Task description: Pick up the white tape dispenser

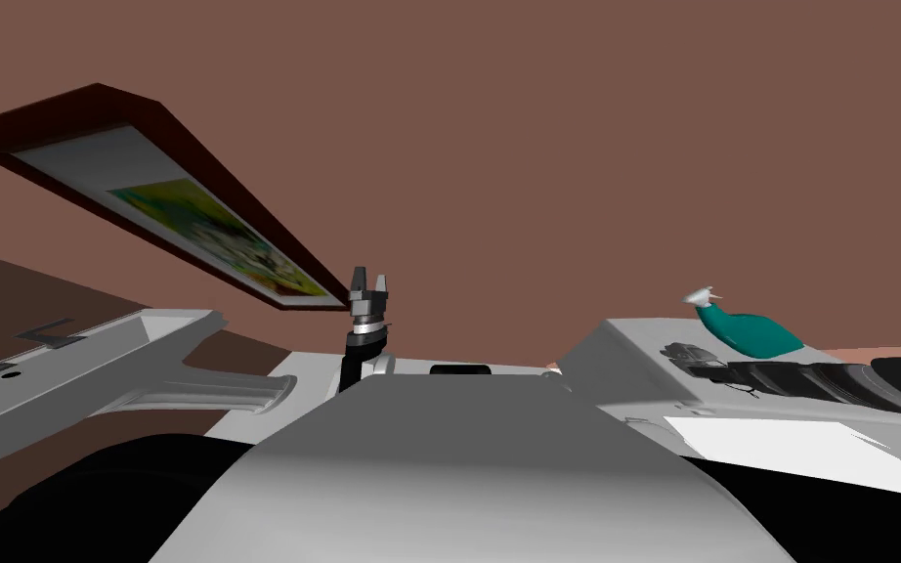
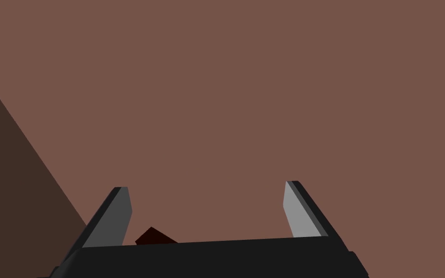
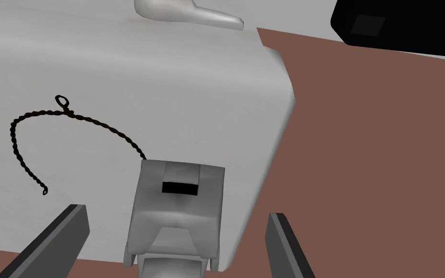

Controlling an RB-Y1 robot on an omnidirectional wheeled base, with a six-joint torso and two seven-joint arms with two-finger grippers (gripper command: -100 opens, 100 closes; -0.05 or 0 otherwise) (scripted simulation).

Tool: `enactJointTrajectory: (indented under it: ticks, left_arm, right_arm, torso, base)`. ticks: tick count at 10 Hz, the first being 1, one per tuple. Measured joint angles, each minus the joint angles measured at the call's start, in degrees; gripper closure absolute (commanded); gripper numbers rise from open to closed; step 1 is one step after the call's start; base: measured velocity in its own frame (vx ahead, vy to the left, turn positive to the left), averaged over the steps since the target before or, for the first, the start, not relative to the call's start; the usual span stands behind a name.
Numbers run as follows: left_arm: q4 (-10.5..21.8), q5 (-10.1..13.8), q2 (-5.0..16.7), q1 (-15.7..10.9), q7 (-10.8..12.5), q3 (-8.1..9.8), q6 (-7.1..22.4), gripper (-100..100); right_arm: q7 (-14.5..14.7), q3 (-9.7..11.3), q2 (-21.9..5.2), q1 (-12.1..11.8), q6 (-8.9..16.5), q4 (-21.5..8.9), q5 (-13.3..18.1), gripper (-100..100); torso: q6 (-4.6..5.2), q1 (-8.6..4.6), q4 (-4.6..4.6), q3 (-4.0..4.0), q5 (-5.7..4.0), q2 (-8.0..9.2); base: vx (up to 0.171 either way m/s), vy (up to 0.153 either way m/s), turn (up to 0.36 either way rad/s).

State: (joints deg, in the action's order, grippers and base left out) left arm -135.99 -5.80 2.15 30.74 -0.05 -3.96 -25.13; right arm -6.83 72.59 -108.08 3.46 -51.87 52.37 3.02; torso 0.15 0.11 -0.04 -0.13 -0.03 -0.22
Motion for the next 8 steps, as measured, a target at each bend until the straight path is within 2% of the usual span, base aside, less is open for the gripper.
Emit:
enactJointTrajectory:
  ticks: [3, 4, 8]
  left_arm:
    - [0.0, 0.0, 0.0, 0.0, 0.0, 0.0, 0.0, 0]
    - [0.0, 0.0, 0.0, 0.0, 0.0, 0.0, 0.0, 0]
    - [0.0, 0.0, 0.0, 0.0, 0.0, 0.0, 0.0, 0]
  right_arm:
    - [0.7, -1.0, 2.5, -0.9, 1.8, -0.5, 0.0, -100]
    - [0.7, -1.0, 2.6, -0.9, 1.8, -0.6, 0.0, 100]
    - [0.7, -1.0, 2.5, -0.9, 1.9, -0.6, 0.0, 100]
  torso:
    - [0.02, -0.1, 0.06, 0.14, -0.04, 0.22]
    - [0.02, -0.07, 0.07, 0.15, -0.02, 0.24]
    - [0.01, -0.02, 0.07, 0.16, -0.01, 0.26]
  base:
    - [0.004, -0.01, 0.005]
    - [0.0, 0.0, 0.0]
    - [0.0, 0.0, 0.0]
